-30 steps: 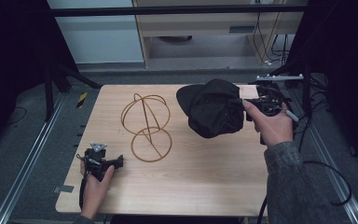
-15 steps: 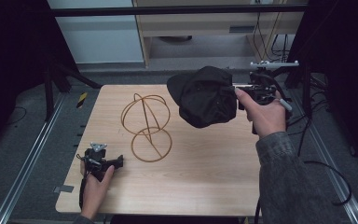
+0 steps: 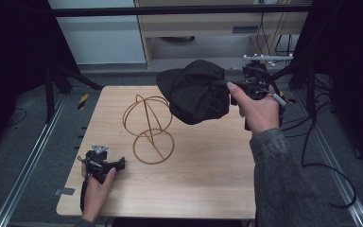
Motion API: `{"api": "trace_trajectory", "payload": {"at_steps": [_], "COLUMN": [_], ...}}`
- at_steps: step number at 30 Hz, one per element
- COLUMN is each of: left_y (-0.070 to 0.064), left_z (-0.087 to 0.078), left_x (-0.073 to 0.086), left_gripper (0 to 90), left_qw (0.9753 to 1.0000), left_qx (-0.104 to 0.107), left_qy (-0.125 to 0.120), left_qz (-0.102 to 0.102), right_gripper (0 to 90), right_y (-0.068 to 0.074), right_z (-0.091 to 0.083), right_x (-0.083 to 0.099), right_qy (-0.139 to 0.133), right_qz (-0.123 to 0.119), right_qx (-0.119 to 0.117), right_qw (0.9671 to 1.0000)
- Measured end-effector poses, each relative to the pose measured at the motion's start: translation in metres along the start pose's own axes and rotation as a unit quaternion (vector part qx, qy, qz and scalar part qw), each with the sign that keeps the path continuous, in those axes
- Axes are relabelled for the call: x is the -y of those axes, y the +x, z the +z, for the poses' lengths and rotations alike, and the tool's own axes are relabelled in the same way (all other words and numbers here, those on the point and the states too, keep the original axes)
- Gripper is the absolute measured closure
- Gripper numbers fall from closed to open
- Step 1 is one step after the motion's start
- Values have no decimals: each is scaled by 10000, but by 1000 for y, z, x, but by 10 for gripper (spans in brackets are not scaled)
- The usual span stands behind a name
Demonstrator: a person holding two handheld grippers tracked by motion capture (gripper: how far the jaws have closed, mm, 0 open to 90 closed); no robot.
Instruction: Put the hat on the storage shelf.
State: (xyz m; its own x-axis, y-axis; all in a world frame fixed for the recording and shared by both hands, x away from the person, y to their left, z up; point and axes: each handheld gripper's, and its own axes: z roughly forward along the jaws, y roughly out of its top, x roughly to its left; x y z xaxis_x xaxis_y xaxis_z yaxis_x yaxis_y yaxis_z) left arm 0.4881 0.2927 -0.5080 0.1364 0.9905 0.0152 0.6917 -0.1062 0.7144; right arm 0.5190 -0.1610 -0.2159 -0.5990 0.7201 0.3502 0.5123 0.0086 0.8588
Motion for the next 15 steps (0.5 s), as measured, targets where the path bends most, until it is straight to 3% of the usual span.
{"api": "trace_trajectory", "payload": {"at_steps": [15], "left_y": [0], "left_z": [0], "left_x": [0], "left_gripper": [0], "left_qw": [10000], "left_qx": [16], "left_qy": [15], "left_qz": [26], "right_gripper": [866], "right_y": [24], "right_z": [21], "right_x": [-11], "right_qy": [26], "right_qz": [-115], "right_qx": [-245], "right_qw": [9996]}}
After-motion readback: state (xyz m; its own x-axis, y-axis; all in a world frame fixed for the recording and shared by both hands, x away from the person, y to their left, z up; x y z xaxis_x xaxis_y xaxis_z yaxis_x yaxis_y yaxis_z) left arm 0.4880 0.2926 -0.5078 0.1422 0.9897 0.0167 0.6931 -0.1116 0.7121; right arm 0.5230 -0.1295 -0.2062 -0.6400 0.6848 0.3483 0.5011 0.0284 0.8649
